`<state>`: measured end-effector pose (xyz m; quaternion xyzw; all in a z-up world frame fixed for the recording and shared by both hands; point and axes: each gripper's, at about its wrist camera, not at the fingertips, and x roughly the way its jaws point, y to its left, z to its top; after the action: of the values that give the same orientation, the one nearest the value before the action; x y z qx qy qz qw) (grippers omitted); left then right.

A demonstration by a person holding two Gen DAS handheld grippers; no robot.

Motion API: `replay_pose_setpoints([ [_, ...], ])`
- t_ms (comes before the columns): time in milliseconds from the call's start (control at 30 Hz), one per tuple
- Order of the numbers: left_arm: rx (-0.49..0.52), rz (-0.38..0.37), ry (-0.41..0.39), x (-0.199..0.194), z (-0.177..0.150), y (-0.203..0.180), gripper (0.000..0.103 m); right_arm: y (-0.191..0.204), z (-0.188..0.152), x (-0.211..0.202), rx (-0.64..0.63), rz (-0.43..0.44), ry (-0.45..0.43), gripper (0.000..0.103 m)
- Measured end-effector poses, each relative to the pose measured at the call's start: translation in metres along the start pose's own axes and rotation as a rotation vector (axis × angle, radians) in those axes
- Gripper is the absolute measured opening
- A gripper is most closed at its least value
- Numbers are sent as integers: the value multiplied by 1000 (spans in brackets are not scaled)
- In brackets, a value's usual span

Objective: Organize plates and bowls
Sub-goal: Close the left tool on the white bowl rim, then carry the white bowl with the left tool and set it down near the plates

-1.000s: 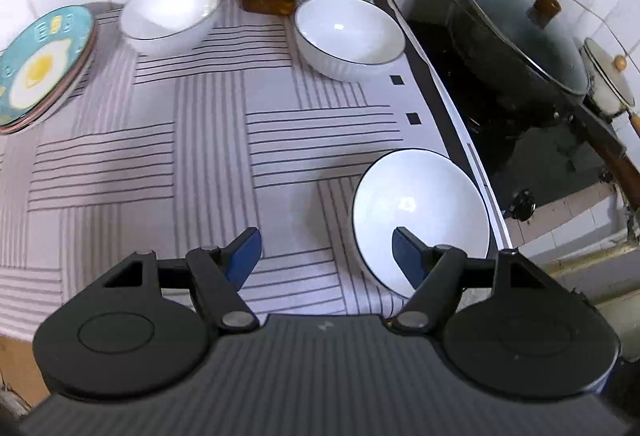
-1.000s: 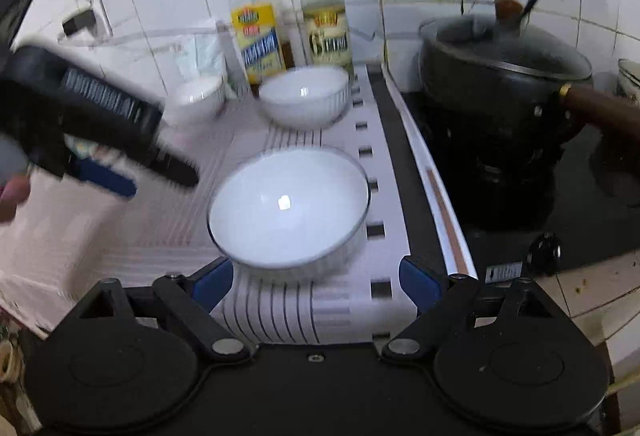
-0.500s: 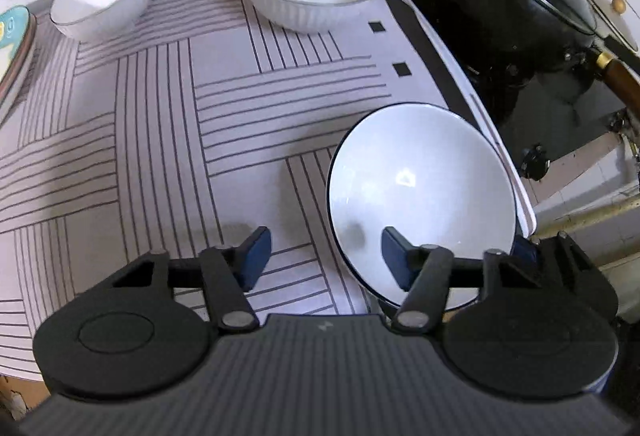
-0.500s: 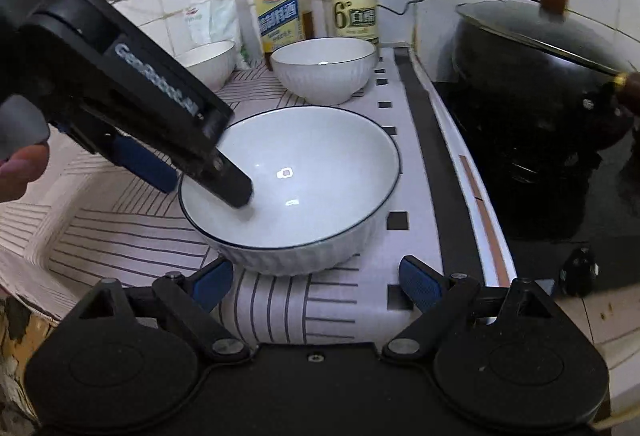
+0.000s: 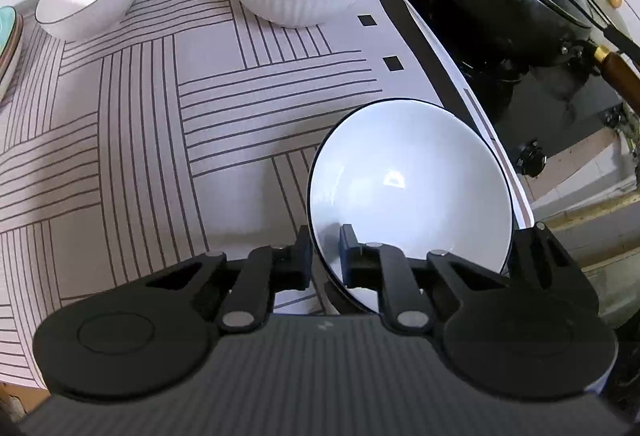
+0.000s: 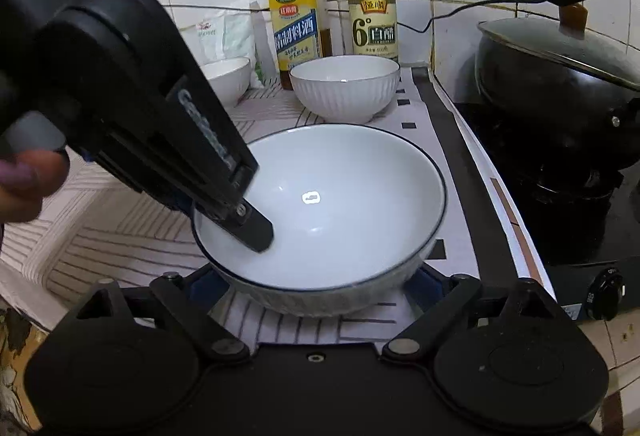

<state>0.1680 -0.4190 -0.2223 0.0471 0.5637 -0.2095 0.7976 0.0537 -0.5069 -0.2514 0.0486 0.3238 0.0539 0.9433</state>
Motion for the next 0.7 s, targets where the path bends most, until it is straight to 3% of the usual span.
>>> replay_pose_setpoints([
  [333, -97, 7, 31, -24, -3, 34, 13, 19, 10, -4, -51, 63, 17, 95],
  [700, -169, 94, 1, -71, -10, 92, 14, 71, 34, 1, -128, 191, 2, 95],
])
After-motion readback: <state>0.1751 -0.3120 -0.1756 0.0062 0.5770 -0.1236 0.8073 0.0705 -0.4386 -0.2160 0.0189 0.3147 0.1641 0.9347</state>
